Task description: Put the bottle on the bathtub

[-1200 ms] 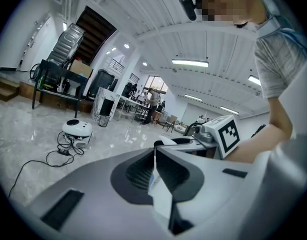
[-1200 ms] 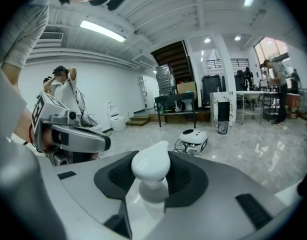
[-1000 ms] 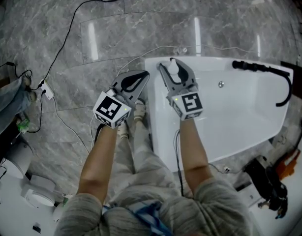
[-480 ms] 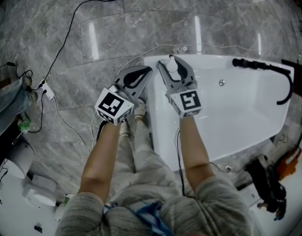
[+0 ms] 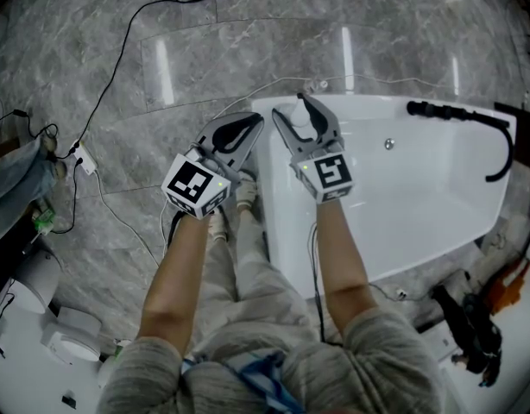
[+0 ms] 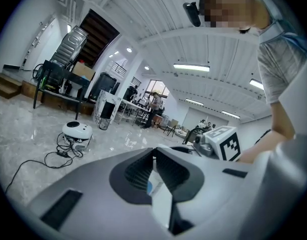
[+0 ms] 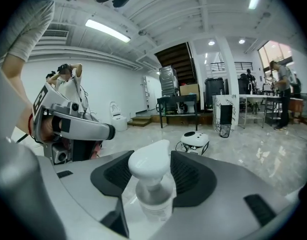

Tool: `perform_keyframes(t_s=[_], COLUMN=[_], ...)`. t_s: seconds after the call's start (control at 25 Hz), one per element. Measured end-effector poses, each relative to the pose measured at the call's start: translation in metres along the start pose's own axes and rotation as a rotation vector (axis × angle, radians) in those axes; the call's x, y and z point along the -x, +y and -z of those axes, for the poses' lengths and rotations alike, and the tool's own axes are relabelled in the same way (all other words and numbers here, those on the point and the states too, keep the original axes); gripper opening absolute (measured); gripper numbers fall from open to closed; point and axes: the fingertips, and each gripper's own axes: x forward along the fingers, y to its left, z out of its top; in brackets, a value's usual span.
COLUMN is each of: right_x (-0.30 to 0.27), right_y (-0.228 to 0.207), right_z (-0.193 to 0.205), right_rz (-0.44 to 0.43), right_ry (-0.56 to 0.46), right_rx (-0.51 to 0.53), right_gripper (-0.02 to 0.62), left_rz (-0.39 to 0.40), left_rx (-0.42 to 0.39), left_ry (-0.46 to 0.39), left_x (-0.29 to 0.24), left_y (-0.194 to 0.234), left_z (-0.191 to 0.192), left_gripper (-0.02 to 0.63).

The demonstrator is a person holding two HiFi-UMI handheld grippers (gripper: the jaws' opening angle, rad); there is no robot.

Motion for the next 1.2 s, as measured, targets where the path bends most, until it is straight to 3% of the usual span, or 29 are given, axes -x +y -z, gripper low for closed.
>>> perform_keyframes(t_s=[0.72, 1.2], right_x=[0.047, 0.087], right_y=[0.001, 0.018], right_z=[-0.005, -0.059], right_rz=[0.048, 0.072], right_ry=[-0.035, -0.111], right_rx=[-0.070, -0.073], right_gripper=[0.227, 0.227], left_rz=[-0.019, -0.015], left_rx=[-0.013, -0.046], left_ry=[-0.013, -0.052], left_x=[0.011, 0.035], left_y=[-0.009, -0.039], left_z=[-0.018, -0.058], left_gripper=[0.011, 0.011])
